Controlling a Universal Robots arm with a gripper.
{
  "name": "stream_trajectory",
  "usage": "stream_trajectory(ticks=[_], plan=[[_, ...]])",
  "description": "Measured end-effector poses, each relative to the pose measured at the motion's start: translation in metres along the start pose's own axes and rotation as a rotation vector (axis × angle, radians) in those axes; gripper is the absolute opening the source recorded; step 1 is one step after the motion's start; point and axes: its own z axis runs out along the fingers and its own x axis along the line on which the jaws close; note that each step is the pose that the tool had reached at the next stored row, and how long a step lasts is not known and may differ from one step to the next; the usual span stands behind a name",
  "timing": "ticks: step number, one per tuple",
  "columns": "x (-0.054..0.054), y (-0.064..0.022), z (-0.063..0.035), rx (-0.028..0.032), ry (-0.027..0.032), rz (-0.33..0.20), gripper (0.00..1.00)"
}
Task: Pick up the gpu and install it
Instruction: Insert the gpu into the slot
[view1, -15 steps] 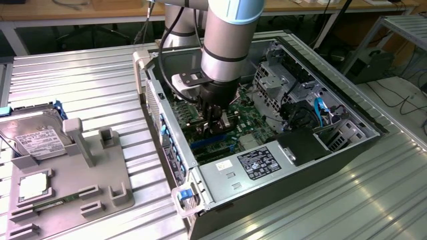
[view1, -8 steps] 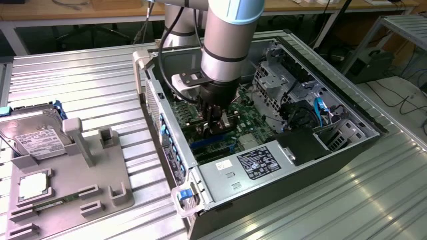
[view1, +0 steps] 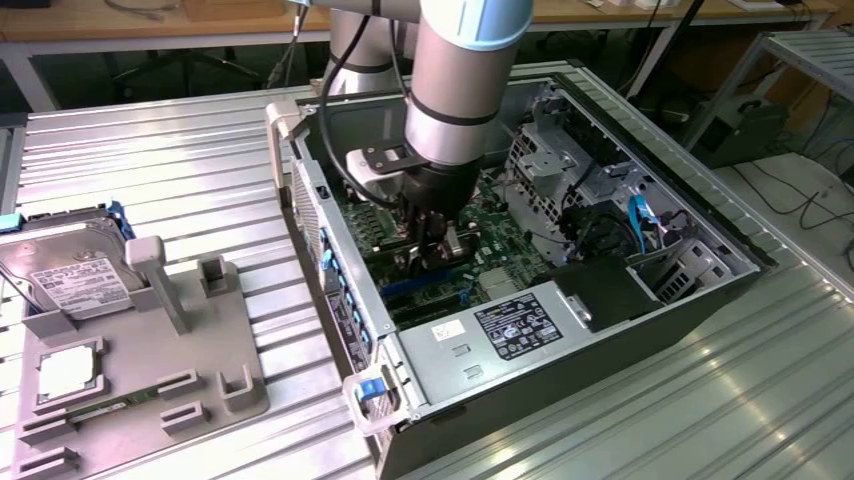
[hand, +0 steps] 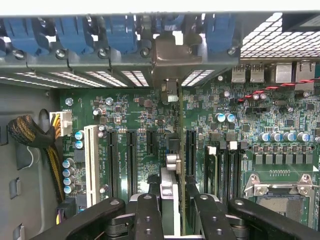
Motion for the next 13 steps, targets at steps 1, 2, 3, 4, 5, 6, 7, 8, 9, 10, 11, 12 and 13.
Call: stream_trajectory(ticks=[1, 2, 3, 4, 5, 6, 7, 8, 9, 10, 11, 12, 13], plan=[[0.0000, -0.0004, 0.0000, 0.0000, 0.0000, 0.000, 0.30], [-0.0001, -0.0008, 0.0000, 0.0000, 0.0000, 0.000, 0.30], [0.0000, -0.0009, 0.0000, 0.0000, 0.0000, 0.000, 0.30], [-0.0001, -0.0013, 0.0000, 0.0001, -0.0001, 0.000, 0.30], [-0.0001, -0.0017, 0.0000, 0.0000, 0.0000, 0.000, 0.30], [-0.0001, -0.0018, 0.0000, 0.0000, 0.0000, 0.000, 0.30], [-0.0001, -0.0021, 0.0000, 0.0000, 0.0000, 0.000, 0.30], [-0.0001, -0.0022, 0.0000, 0.0000, 0.0000, 0.000, 0.30], [-0.0001, -0.0022, 0.0000, 0.0000, 0.0000, 0.000, 0.30], [-0.0001, -0.0022, 0.0000, 0.0000, 0.0000, 0.000, 0.30], [-0.0001, -0.0023, 0.0000, 0.0000, 0.0000, 0.000, 0.30], [-0.0001, -0.0023, 0.0000, 0.0000, 0.0000, 0.001, 0.30], [-0.0001, -0.0023, 0.0000, 0.0000, 0.0000, 0.003, 0.30]])
